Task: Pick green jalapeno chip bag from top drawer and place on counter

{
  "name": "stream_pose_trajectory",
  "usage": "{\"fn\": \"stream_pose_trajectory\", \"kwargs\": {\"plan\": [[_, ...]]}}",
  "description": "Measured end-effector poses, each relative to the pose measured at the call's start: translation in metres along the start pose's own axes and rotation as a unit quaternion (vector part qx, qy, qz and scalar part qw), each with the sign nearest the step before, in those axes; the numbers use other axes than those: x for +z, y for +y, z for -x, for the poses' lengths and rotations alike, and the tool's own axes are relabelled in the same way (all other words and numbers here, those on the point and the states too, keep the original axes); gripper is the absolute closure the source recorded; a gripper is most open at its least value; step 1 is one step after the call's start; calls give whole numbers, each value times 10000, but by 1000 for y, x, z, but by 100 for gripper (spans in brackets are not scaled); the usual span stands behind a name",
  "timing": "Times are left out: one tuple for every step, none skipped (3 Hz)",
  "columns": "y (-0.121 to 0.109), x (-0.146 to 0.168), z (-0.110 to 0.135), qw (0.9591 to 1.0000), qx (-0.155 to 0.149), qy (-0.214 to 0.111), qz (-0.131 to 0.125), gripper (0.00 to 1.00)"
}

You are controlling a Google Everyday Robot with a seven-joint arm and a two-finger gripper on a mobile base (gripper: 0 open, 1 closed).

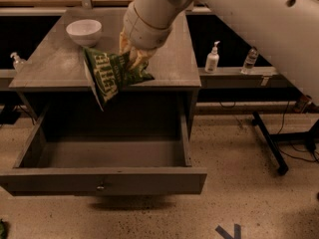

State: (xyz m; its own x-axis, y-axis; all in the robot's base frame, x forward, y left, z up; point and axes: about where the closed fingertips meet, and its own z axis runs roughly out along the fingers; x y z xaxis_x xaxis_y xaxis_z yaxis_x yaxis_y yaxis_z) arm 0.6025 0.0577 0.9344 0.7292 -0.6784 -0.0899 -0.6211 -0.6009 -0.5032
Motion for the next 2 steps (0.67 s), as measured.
{"fn": "stream_pose_trajectory", "kwargs": {"plan": [[-44,6,-30,9968,-147,538,-577,100],[-83,18,-69,9905,133,872,-1051,100]]}}
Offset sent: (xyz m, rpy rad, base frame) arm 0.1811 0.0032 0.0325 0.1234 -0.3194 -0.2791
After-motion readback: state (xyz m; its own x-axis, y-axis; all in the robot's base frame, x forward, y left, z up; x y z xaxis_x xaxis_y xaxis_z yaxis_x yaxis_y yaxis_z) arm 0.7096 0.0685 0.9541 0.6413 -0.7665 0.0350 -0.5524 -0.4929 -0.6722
